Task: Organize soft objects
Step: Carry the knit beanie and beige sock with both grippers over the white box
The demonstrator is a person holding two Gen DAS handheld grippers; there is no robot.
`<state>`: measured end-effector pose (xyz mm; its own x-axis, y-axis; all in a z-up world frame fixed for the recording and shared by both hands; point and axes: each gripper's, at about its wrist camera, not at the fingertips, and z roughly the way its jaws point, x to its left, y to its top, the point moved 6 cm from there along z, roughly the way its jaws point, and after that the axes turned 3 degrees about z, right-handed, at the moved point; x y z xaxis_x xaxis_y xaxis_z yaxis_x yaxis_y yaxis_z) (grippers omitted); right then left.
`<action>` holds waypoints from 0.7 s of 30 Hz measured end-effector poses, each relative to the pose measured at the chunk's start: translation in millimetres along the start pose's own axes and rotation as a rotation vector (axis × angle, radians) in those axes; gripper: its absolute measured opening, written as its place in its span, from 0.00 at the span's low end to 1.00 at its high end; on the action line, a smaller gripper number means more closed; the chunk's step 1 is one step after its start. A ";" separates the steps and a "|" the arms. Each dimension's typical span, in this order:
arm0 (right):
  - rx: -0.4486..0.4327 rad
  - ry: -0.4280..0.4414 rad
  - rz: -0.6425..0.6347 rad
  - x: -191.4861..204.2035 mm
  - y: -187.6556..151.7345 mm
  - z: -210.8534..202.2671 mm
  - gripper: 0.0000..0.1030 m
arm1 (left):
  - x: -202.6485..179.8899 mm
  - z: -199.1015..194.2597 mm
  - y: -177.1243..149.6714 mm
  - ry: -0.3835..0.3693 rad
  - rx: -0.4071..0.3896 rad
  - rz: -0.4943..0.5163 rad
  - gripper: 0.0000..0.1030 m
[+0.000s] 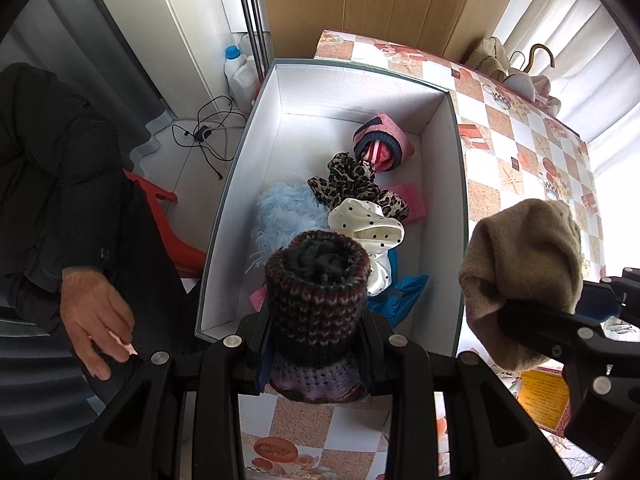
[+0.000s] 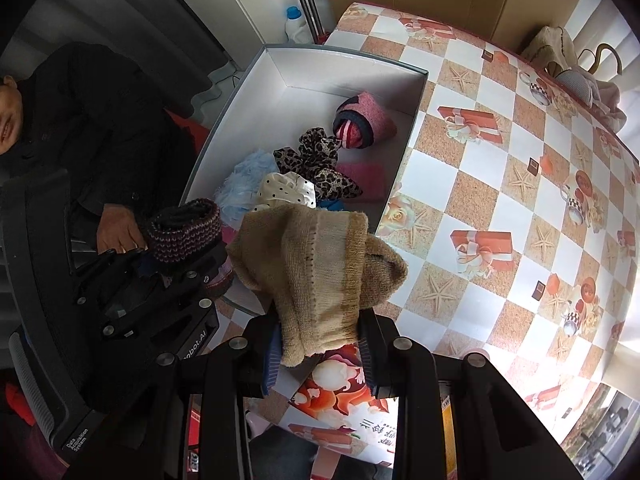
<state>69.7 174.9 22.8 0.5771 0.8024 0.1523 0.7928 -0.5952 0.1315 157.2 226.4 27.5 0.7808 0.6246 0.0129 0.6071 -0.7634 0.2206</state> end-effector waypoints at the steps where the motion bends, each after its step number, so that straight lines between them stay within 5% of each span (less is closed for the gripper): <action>1: 0.000 -0.003 0.001 -0.5 2.3 1.0 0.32 | -0.3 0.9 2.5 0.001 0.000 0.002 0.35; 21: 0.000 -0.008 0.019 -8.3 17.3 8.6 0.32 | -1.6 16.4 16.8 0.006 0.035 0.017 0.35</action>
<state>80.3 158.3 15.4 0.5938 0.7912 0.1466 0.7816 -0.6104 0.1283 168.6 209.9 15.3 0.7901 0.6126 0.0222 0.5987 -0.7790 0.1865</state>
